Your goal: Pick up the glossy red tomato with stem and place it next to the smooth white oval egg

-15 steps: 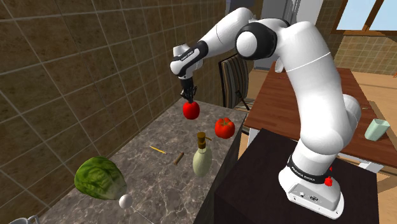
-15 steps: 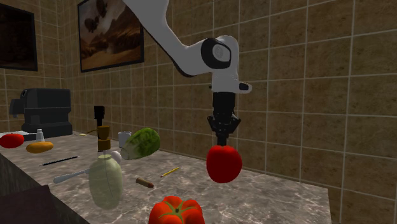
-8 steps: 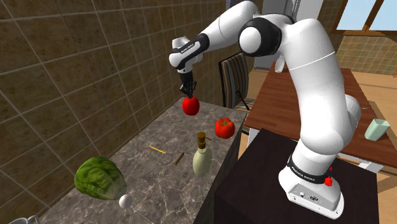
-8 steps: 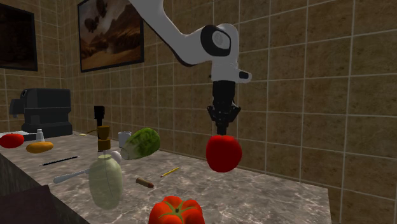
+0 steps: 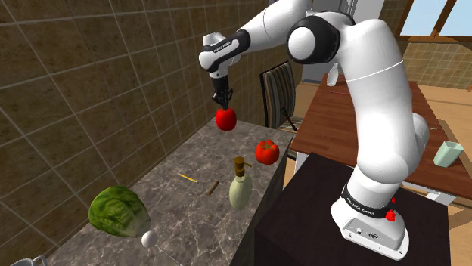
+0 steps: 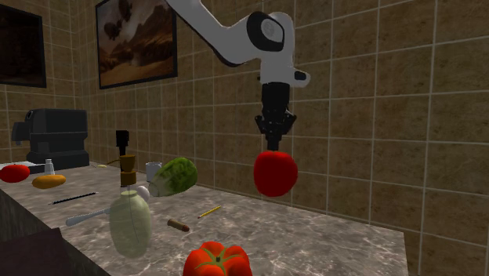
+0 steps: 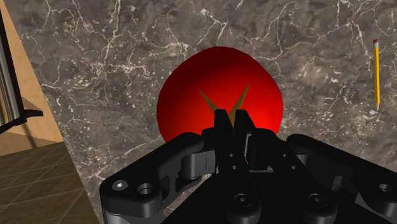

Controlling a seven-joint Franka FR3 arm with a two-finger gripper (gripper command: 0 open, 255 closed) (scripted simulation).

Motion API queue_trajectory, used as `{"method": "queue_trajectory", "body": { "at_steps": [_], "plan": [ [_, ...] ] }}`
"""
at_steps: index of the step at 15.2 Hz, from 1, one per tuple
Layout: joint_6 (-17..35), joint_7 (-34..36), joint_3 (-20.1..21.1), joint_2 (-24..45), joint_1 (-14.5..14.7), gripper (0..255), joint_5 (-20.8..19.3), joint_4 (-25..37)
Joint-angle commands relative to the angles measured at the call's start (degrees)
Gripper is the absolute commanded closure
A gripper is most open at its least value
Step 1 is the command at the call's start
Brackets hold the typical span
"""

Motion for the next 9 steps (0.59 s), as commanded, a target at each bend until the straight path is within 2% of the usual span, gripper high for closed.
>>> {"method": "queue_trajectory", "body": {
  "at_steps": [1, 8, 9],
  "plan": [
    [-1.3, -0.1, 0.0, -0.4, 0.0, 255, 0.0, 0.9],
    [-6.0, -0.3, 0.0, -1.6, 0.0, 255, 0.1, 4.4],
    [-5.1, 0.7, 0.3, -3.2, 0.7, 255, 0.0, 1.9]
  ]
}}
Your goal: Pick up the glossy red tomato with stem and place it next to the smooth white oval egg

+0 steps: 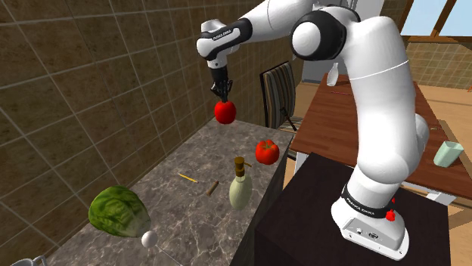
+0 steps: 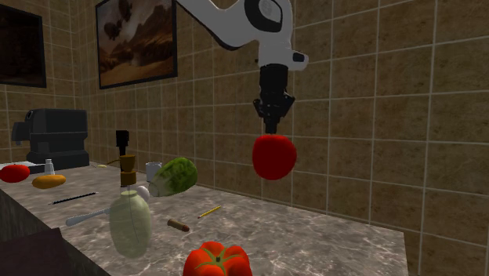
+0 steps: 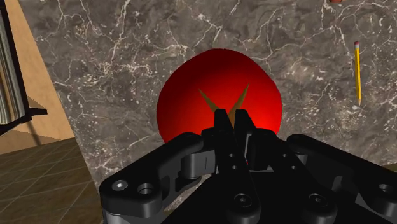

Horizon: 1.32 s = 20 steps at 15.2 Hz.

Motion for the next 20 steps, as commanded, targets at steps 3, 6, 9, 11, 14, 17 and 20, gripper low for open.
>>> {"method": "queue_trajectory", "body": {
  "at_steps": [3, 6, 9, 11, 14, 17, 20],
  "plan": [
    [2.4, 3.6, 1.0, -4.8, 2.5, 255, -0.1, -7.3],
    [4.0, 6.7, 2.0, -8.3, 4.6, 255, -0.1, -12.6],
    [5.4, 10.0, 3.2, -11.4, 6.7, 255, -0.1, -17.1],
    [6.1, 12.2, 4.0, -13.1, 8.1, 255, 0.0, -19.6],
    [7.0, 15.7, 5.4, -15.4, 10.2, 255, 0.2, -22.8],
    [7.7, 19.2, 6.8, -17.2, 12.3, 255, 0.4, -25.4],
    [8.2, 22.8, 8.4, -18.6, 14.5, 255, 0.7, -27.3]
  ]
}}
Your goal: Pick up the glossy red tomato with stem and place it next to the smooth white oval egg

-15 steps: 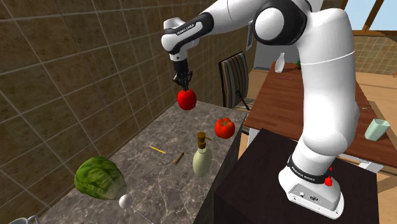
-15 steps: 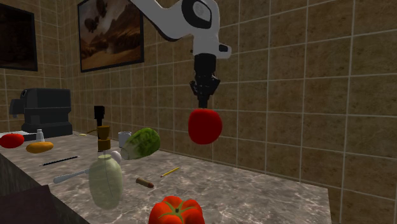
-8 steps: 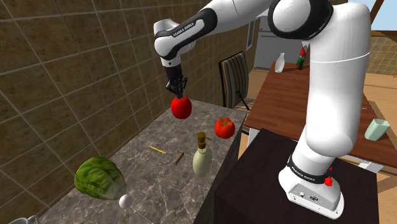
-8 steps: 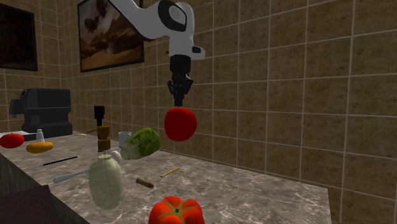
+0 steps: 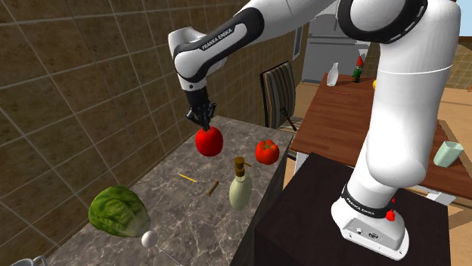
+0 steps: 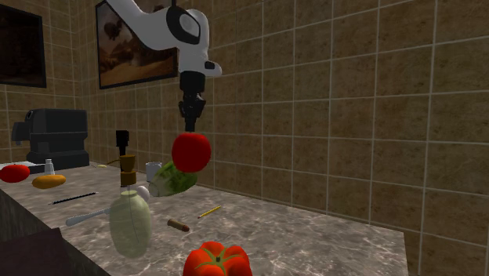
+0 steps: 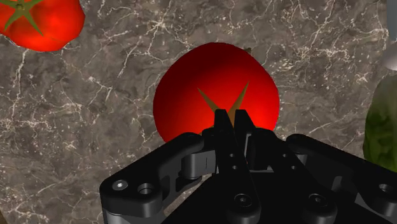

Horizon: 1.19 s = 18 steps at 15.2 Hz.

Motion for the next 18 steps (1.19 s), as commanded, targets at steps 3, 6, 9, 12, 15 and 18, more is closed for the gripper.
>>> {"method": "queue_trajectory", "body": {
  "at_steps": [3, 6, 9, 12, 15, 18],
  "plan": [
    [0.4, 5.3, 2.3, -1.5, 3.1, 255, 0.4, -1.9],
    [0.6, 9.1, 3.9, -2.0, 5.3, 255, 0.6, -2.6],
    [0.7, 12.9, 5.6, -2.0, 7.5, 255, 0.7, -2.7],
    [0.7, 16.9, 7.3, -1.6, 9.8, 255, 0.8, -2.2],
    [0.5, 20.8, 8.9, -0.7, 12.2, 255, 0.6, -1.1],
    [1.1, 22.4, 9.4, 0.1, 13.1, 255, 0.4, -1.0]
  ]
}}
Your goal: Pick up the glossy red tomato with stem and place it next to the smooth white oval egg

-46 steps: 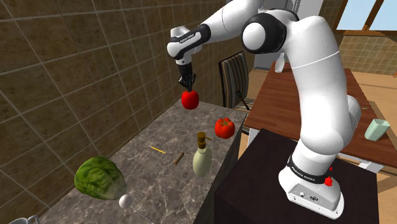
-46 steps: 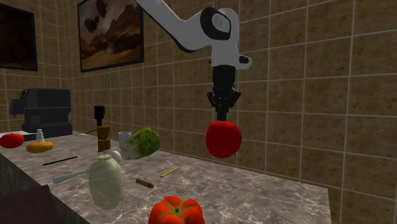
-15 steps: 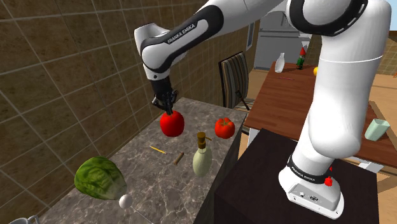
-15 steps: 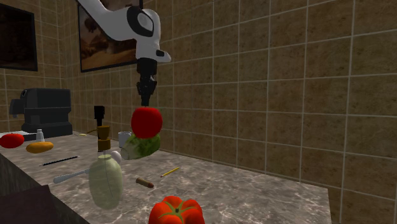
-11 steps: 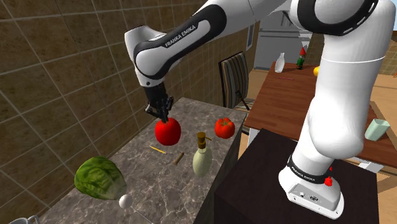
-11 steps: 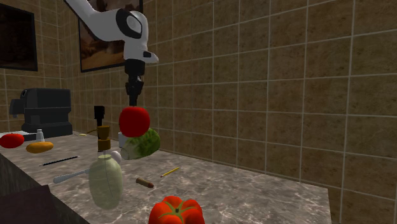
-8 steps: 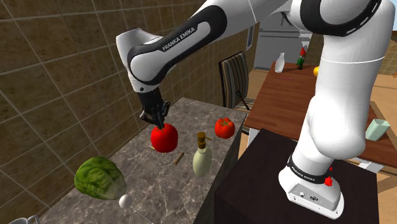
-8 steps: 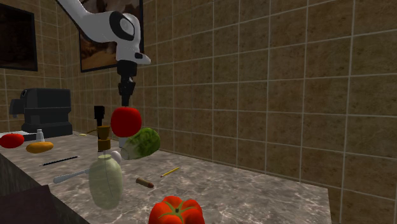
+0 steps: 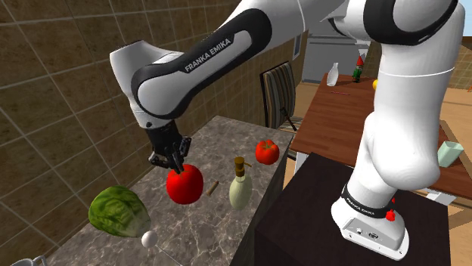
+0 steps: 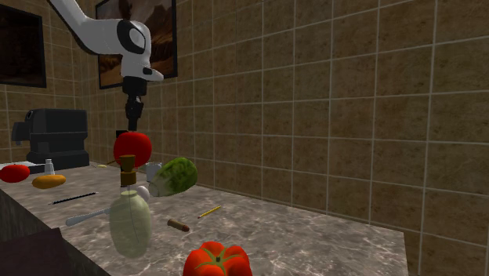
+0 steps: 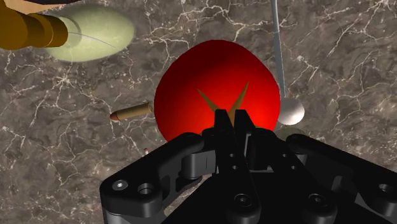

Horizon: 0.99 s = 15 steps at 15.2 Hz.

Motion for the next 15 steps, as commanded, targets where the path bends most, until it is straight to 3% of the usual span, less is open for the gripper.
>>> {"method": "queue_trajectory", "body": {
  "at_steps": [1, 15],
  "plan": [
    [1.0, 0.5, 0.1, 0.6, 0.3, 255, -0.2, -0.3],
    [10.5, 1.4, -0.4, 5.7, 0.7, 255, -1.9, -5.0]
  ]
}}
